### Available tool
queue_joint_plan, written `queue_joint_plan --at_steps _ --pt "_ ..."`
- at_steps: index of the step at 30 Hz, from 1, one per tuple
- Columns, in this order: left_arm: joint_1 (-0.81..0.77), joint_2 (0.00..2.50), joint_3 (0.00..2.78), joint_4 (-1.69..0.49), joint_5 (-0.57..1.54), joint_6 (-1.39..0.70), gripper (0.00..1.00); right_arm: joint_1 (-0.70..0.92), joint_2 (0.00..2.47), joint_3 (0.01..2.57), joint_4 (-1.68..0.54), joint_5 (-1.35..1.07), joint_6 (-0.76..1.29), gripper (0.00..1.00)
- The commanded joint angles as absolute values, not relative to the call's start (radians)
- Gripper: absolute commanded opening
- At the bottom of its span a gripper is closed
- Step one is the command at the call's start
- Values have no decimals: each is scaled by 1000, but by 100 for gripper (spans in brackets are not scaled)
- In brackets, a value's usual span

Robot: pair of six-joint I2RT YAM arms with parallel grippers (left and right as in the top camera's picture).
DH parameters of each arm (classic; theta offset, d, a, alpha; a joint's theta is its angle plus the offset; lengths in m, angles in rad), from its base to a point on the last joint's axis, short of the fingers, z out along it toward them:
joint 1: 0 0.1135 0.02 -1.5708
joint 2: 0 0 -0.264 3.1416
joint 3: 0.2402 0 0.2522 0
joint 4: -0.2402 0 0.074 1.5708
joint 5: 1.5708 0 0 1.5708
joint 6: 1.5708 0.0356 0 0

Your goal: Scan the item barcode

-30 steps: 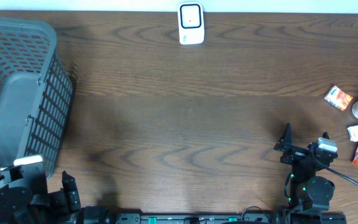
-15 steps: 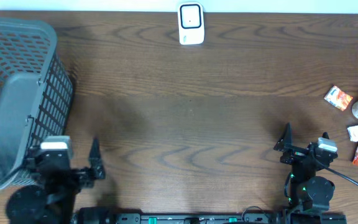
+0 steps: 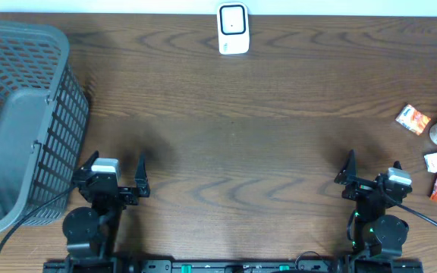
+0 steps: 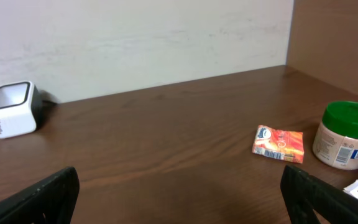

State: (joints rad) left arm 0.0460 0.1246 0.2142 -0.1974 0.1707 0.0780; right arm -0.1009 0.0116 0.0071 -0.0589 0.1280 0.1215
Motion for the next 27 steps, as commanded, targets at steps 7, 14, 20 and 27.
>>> queue_joint_plan --at_steps 7,14,20,27 --pt "25 13 74 -66 67 4 97 -110 6 6 -63 129 115 99" --pt "25 2 4 -21 33 -28 97 -110 6 6 -63 129 115 99" --pt "25 2 4 -73 3 -28 97 -110 6 6 -63 130 115 99" --pt "25 2 4 -73 2 -123 97 -110 6 6 -63 130 115 99"
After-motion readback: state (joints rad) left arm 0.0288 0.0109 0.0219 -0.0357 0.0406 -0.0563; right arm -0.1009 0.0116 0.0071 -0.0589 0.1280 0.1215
